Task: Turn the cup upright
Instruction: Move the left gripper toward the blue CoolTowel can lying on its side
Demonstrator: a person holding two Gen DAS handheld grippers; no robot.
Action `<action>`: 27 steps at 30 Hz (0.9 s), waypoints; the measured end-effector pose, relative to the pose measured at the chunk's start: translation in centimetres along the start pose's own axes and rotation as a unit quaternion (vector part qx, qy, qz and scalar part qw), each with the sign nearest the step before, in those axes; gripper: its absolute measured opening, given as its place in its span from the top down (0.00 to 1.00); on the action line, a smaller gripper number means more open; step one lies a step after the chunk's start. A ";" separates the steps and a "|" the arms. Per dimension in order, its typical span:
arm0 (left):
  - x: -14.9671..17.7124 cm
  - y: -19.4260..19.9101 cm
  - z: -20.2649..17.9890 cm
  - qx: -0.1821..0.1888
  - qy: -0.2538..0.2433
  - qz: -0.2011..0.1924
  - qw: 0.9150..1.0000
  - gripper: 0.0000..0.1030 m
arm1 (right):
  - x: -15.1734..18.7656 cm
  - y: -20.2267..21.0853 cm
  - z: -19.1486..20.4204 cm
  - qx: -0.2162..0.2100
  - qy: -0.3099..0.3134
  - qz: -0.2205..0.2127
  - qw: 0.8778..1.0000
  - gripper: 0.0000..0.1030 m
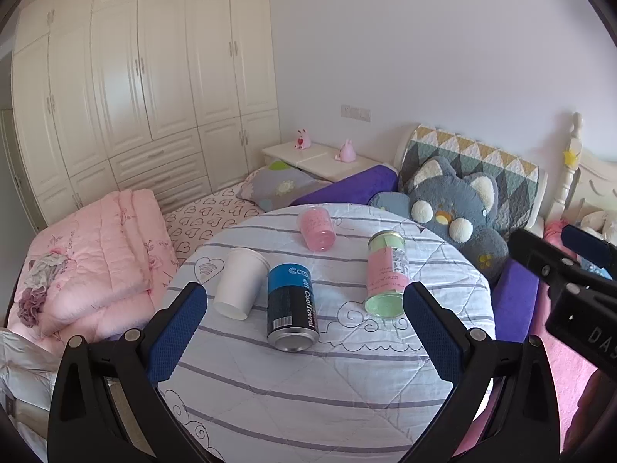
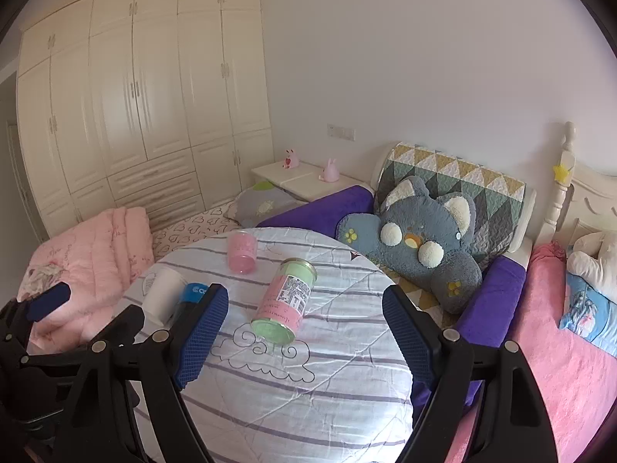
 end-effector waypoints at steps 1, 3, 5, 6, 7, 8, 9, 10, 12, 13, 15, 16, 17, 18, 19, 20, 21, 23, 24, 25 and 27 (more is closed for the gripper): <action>0.0 -0.2 0.1 -0.001 -0.001 0.001 1.000 0.00 | -0.1 -0.2 0.0 0.002 -0.001 0.002 1.000 0.19; -0.1 -0.6 0.1 -0.002 -0.002 0.005 1.000 0.00 | -0.2 -0.5 0.0 0.004 -0.001 0.004 1.000 0.19; -0.1 -0.9 0.1 -0.003 -0.003 0.008 1.000 0.00 | -0.1 -0.9 -0.1 0.004 -0.002 0.010 1.000 0.19; -0.1 -1.1 0.1 -0.003 -0.004 0.010 1.000 0.00 | 0.0 -1.2 -0.1 0.003 -0.003 0.013 1.000 0.19; 0.0 -1.3 0.1 -0.003 -0.004 0.012 1.000 0.00 | 0.0 -1.5 -0.1 0.003 -0.004 0.017 1.000 0.19; -0.1 -1.4 0.0 -0.004 -0.004 0.014 1.000 0.00 | 0.1 -1.7 -0.2 0.002 -0.005 0.020 1.000 0.19; -0.1 -1.6 0.0 -0.003 -0.004 0.016 1.000 0.00 | 0.1 -1.9 -0.3 0.001 -0.005 0.024 1.000 0.19; 0.0 -1.8 0.0 -0.002 -0.005 0.018 1.000 0.00 | 0.3 -2.1 -0.3 0.001 -0.005 0.027 1.000 0.19; 0.1 -2.1 0.0 -0.003 -0.005 0.020 1.000 0.00 | 0.5 -2.4 -0.4 0.000 -0.006 0.032 0.999 0.19; 0.1 -2.2 -0.1 -0.002 -0.006 0.022 1.000 0.00 | 0.5 -2.6 -0.5 0.000 -0.007 0.034 0.999 0.19; 0.3 -2.6 -0.1 -0.002 -0.007 0.026 1.000 0.00 | 0.6 -2.9 -0.5 -0.001 -0.008 0.039 0.999 0.19; 0.3 -2.7 -0.2 -0.002 -0.008 0.028 1.000 0.00 | 0.8 -3.1 -0.5 -0.002 -0.010 0.042 0.999 0.19; 0.4 -2.9 -0.3 -0.001 -0.009 0.031 0.999 0.00 | 0.8 -3.2 -0.6 -0.002 -0.011 0.043 0.999 0.19; 0.5 -3.1 -0.4 -0.001 -0.010 0.033 0.999 0.00 | 0.9 -3.4 -0.6 -0.002 -0.012 0.046 0.999 0.19; 0.6 -3.2 -0.5 0.001 -0.011 0.035 0.999 0.00 | 0.9 -3.7 -0.8 -0.003 -0.015 0.049 0.999 0.19; 0.6 -3.5 -0.5 0.002 -0.011 0.038 0.999 0.00 | 1.0 -3.8 -0.9 -0.004 -0.016 0.052 0.999 0.19; 0.6 -3.7 -0.5 0.004 -0.009 0.040 0.999 0.00 | 1.1 -4.0 -1.0 -0.004 -0.018 0.054 0.998 0.19; 0.7 -4.1 -0.5 0.005 -0.010 0.045 0.999 0.00 | 1.2 -4.4 -1.3 -0.004 -0.022 0.058 0.998 0.19; 0.7 -4.3 -0.4 0.003 -0.010 0.046 0.999 0.00 | 1.2 -4.5 -1.4 -0.004 -0.023 0.059 0.998 0.19; 0.7 -4.6 -0.2 0.002 -0.009 0.047 0.999 0.00 | 1.3 -4.7 -1.6 -0.003 -0.025 0.061 0.998 0.19; 0.7 -4.9 0.0 -0.001 -0.005 0.049 0.999 0.00 | 1.4 -5.0 -1.7 -0.004 -0.027 0.062 0.998 0.19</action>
Point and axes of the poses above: each gripper's, at about its wrist camera, not at the fingertips, and y roughly against the way its jaws point, z to its left, x to its underside, the point moved 8 cm from there along -y, roughly the way its jaws point, and after that the axes turned 10 degrees about -x, right-handed, at the moved point
